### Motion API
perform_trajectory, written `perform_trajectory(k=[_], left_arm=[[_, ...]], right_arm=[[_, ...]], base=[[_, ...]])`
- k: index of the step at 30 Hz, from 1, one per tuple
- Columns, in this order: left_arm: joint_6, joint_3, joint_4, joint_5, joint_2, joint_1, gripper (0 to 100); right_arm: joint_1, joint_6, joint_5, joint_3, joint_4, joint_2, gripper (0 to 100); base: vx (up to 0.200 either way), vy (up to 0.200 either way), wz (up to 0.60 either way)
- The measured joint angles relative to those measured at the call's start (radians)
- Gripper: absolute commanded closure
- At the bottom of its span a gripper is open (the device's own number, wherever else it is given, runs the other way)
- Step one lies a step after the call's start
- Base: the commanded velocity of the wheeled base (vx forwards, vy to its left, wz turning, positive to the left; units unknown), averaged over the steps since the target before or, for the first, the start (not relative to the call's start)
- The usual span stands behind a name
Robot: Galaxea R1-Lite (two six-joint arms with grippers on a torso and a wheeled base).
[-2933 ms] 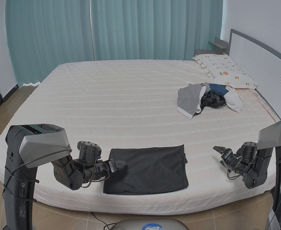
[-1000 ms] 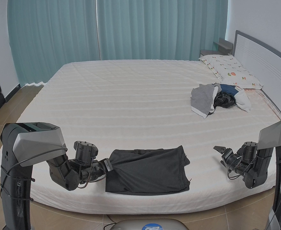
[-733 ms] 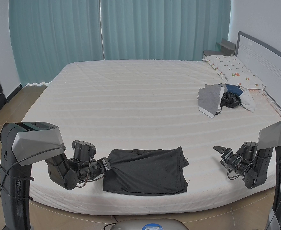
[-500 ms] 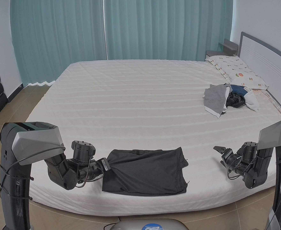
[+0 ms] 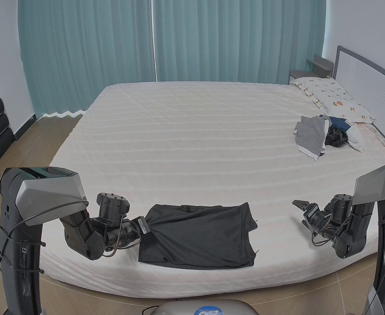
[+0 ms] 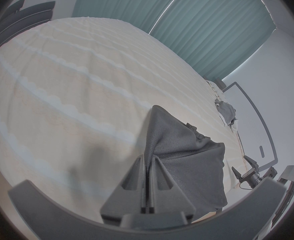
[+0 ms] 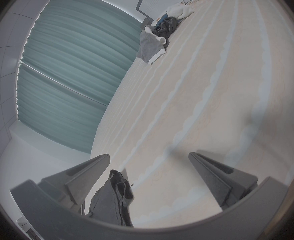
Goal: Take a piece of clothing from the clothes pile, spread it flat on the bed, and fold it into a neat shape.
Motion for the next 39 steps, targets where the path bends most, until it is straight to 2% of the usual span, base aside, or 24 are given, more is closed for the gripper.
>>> perform_trajectory(k=[4, 17, 18, 30, 36, 39], left_arm=[[0.0, 0.003, 0.0, 0.0, 0.0, -0.001, 100], [0.0, 0.016, -0.001, -0.001, -0.004, -0.003, 100], [0.0, 0.017, -0.001, -0.001, -0.004, -0.003, 0], [-0.02, 0.031, -0.006, 0.001, -0.026, 0.011, 0], [-0.017, 0.051, -0.033, 0.0, -0.093, 0.096, 0], [-0.009, 0.06, -0.075, 0.001, -0.138, 0.138, 0]], right_arm=[[0.001, -0.001, 0.0, 0.0, 0.0, 0.0, 0], [0.001, -0.001, 0.0, 0.001, 0.0, 0.0, 0], [0.0, -0.001, 0.0, 0.001, 0.001, 0.0, 0], [0.0, -0.001, -0.001, 0.001, 0.0, 0.0, 0], [0.0, -0.011, -0.028, -0.001, 0.0, -0.007, 0], [0.001, -0.056, -0.051, -0.001, 0.0, -0.026, 0]], base=[[0.0, 0.2, 0.0], [0.0, 0.0, 0.0], [0.0, 0.0, 0.0], [0.0, 0.0, 0.0], [0.0, 0.0, 0.0], [0.0, 0.0, 0.0]])
